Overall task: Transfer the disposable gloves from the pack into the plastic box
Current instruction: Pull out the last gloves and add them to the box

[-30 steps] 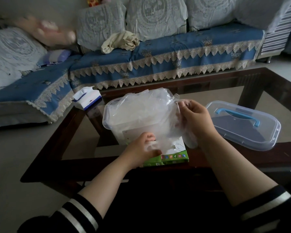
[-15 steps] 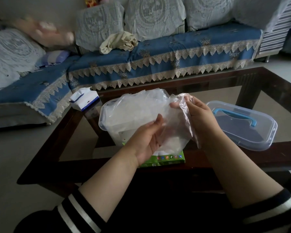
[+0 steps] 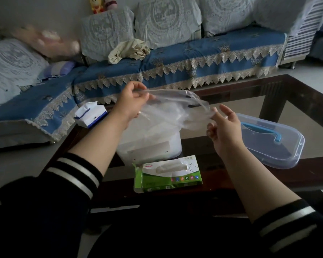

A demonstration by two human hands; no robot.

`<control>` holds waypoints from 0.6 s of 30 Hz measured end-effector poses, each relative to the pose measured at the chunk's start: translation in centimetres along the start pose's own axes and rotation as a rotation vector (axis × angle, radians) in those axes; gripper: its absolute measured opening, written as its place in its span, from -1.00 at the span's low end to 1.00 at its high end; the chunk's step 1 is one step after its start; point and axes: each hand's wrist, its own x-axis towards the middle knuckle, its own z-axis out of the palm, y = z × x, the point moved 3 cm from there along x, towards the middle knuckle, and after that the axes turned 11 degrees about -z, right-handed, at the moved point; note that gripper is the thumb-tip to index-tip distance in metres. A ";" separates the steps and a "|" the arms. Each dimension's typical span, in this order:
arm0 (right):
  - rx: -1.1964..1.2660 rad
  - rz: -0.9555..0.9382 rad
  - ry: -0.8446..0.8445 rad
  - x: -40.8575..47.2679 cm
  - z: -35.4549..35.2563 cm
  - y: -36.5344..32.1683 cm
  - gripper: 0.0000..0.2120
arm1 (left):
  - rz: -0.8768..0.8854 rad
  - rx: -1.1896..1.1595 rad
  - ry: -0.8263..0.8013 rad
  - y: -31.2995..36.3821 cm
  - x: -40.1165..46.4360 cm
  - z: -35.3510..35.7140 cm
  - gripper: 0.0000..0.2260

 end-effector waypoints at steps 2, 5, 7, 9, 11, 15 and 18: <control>0.013 -0.001 -0.023 0.2 -0.1 0.1 -0.63 | -0.027 0.036 0.006 -0.5 1.4 -1.3 -0.87; -0.053 -0.022 -0.088 0.3 -0.2 0.3 -0.63 | -0.037 0.124 0.007 -2.2 2.9 -2.8 -0.80; -0.124 -0.053 -0.135 0.2 -0.2 0.4 -0.64 | -0.028 0.225 0.030 -3.6 3.9 -3.4 -0.77; -0.202 -0.075 -0.176 0.3 -0.1 0.5 -0.67 | -0.014 0.319 0.055 -4.7 4.8 -3.8 -0.77; -0.291 -0.092 -0.239 0.2 0.1 0.7 -0.71 | 0.002 0.401 0.081 -5.5 5.7 -4.2 -0.81; -0.542 -0.116 -0.500 -0.4 0.9 1.2 -0.82 | 0.042 0.621 0.106 -6.4 6.5 -4.6 -0.89; -0.893 -0.130 -0.776 -1.5 1.8 2.7 -0.77 | 0.085 0.854 0.163 -6.3 5.8 -5.0 -0.84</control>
